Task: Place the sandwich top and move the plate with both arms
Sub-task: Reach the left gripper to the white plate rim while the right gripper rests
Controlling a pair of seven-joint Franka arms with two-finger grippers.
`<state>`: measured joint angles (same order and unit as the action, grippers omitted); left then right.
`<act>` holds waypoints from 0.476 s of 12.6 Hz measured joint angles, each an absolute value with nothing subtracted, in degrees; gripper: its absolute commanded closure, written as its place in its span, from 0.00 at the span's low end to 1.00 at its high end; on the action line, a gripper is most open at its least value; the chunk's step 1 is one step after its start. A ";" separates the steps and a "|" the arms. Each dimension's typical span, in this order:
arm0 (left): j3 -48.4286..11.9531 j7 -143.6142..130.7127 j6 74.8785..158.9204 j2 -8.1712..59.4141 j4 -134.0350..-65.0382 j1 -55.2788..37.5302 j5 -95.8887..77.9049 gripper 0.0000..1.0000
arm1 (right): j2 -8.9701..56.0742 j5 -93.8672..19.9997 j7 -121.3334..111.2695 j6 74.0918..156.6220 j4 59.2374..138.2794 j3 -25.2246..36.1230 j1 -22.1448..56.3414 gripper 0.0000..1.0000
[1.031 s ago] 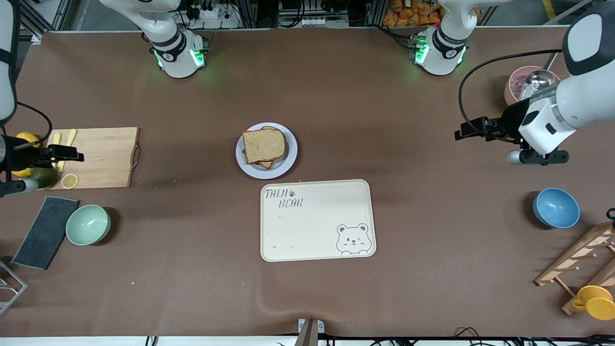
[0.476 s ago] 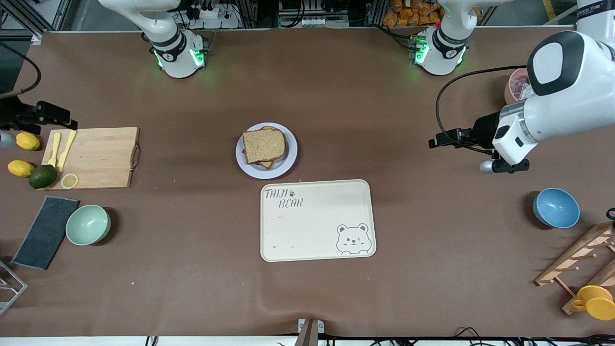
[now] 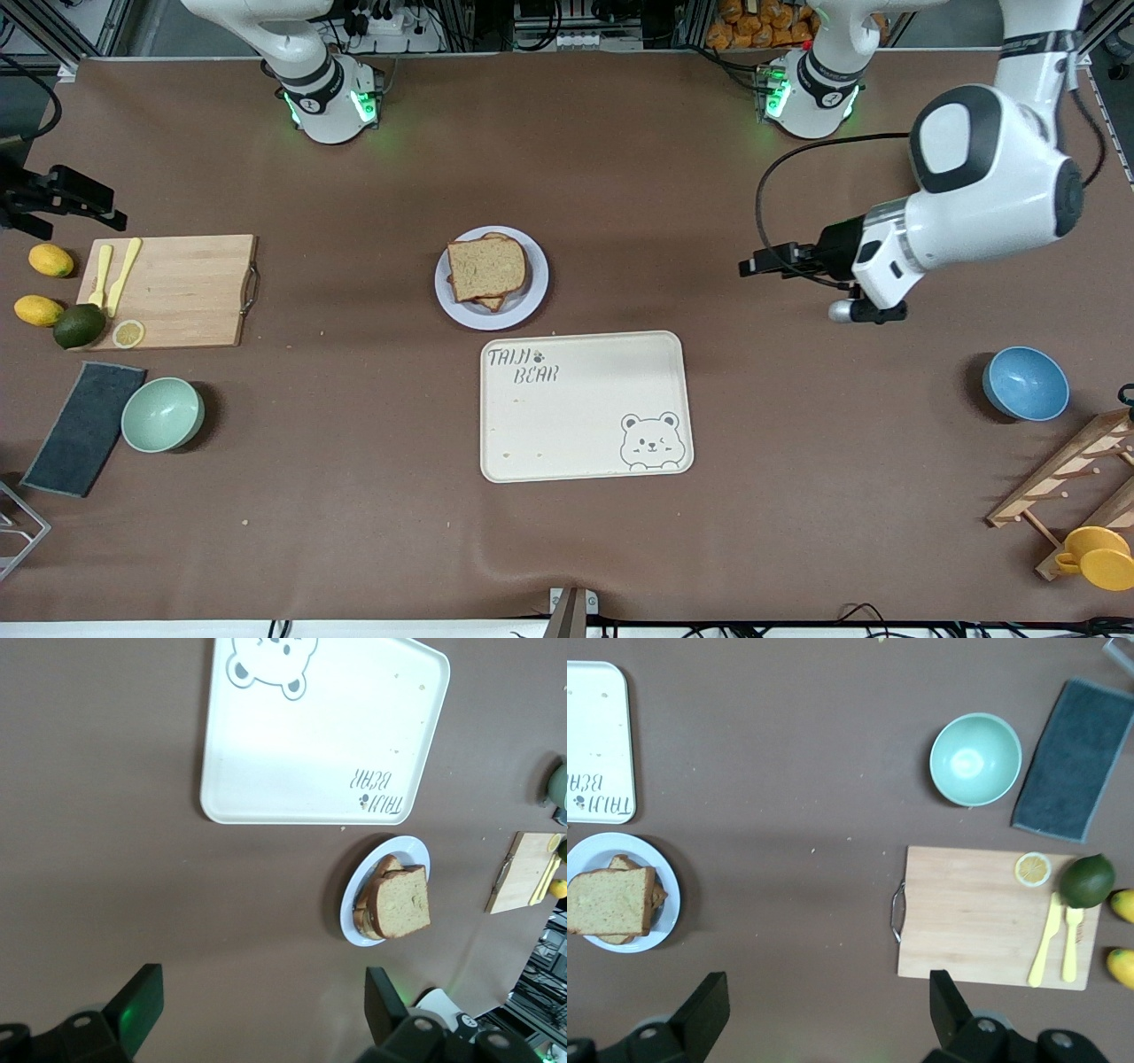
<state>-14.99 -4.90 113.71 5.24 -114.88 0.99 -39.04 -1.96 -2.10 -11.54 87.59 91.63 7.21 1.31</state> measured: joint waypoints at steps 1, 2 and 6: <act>-16.09 -4.14 115.71 5.88 -115.96 0.94 -41.08 0.00 | -1.65 -1.64 -11.53 87.61 90.25 7.17 1.75 0.00; -16.98 -3.21 117.47 6.33 -117.07 0.89 -42.76 0.00 | -1.24 -1.53 -11.53 87.61 89.14 7.18 1.81 0.00; -21.93 0.33 126.26 6.69 -122.40 0.84 -50.65 0.00 | -0.01 0.60 -11.66 88.23 87.55 7.36 1.80 0.00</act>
